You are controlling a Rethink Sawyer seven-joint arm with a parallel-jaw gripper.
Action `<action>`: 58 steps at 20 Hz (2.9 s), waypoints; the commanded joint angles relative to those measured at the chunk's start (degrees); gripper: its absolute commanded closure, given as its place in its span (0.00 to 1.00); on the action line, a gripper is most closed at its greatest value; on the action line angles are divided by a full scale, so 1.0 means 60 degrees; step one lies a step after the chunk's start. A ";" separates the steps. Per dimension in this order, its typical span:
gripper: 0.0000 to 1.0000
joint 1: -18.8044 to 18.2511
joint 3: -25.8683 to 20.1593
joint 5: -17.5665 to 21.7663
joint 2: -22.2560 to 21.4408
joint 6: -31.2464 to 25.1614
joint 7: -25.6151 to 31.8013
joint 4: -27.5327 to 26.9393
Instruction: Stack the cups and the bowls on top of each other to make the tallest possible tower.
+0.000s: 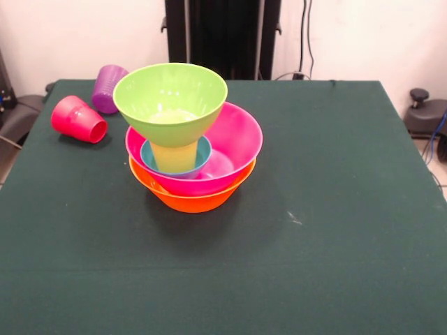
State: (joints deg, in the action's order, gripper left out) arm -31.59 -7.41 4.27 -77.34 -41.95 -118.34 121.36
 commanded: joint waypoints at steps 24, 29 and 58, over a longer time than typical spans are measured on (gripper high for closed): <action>1.00 0.0554 -0.0549 0.0916 0.2813 0.1752 -0.0084 -0.1359; 1.00 0.0737 -0.0406 0.1071 0.3134 0.1903 -0.0220 -0.1655; 1.00 0.0929 -0.0256 0.1141 0.3556 0.1579 0.0055 -0.2676</action>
State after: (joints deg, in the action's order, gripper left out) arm -27.34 -7.89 7.75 -56.15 -30.24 -118.34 108.11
